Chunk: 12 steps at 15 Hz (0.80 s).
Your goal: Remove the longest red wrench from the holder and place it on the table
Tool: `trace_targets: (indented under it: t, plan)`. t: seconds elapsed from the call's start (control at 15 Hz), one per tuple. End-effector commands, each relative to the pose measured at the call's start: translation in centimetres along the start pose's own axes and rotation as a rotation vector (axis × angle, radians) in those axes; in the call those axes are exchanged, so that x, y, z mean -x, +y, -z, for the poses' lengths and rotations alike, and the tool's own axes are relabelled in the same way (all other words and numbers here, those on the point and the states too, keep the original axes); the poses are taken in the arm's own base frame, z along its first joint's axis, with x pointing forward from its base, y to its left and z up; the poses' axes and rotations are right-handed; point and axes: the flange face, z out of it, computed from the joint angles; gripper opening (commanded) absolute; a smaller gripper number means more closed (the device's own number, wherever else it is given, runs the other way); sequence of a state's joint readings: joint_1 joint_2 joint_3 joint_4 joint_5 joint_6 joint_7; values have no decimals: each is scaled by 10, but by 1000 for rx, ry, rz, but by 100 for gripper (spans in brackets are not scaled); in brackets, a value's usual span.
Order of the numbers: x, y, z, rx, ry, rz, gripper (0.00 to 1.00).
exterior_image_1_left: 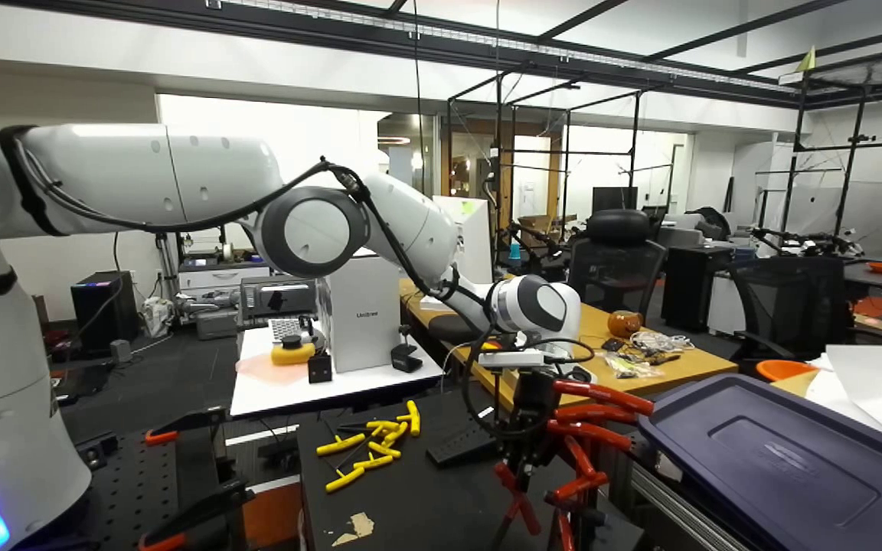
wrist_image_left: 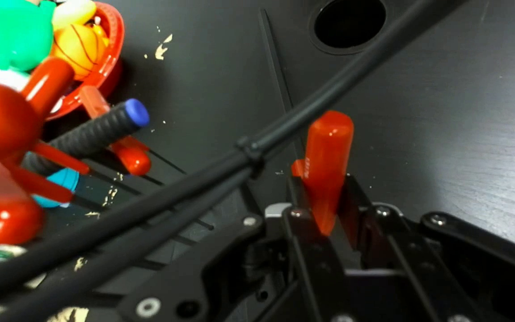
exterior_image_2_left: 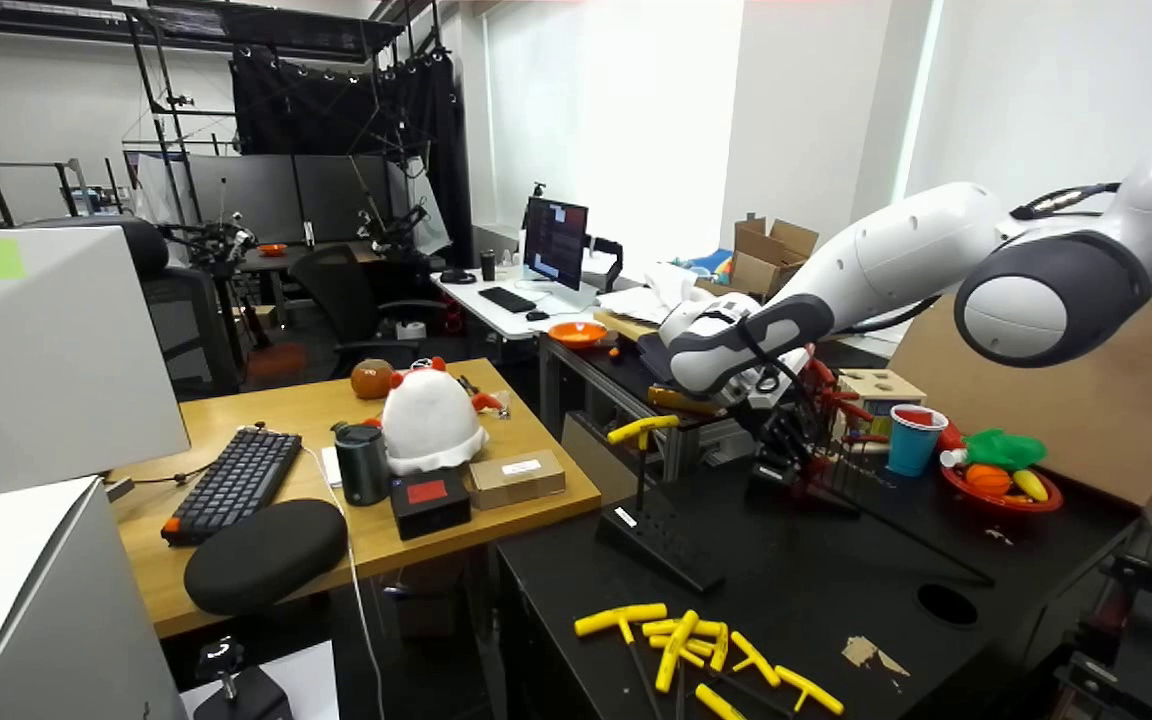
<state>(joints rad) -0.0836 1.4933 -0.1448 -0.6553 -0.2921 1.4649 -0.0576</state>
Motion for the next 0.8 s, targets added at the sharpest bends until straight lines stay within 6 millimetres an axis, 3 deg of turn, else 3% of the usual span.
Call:
trace_targets:
  t: [0.0,0.27,0.33,0.4,0.47,0.73]
  plan:
    - [10,1,1,-7,-70,-3,6]
    - [12,1,0,0,-83,17,6]
    - [11,1,0,1,-80,19,13]
    - [11,2,0,2,-79,22,48]
    - [11,2,0,1,-77,23,49]
    - [13,2,-1,-12,-91,22,78]
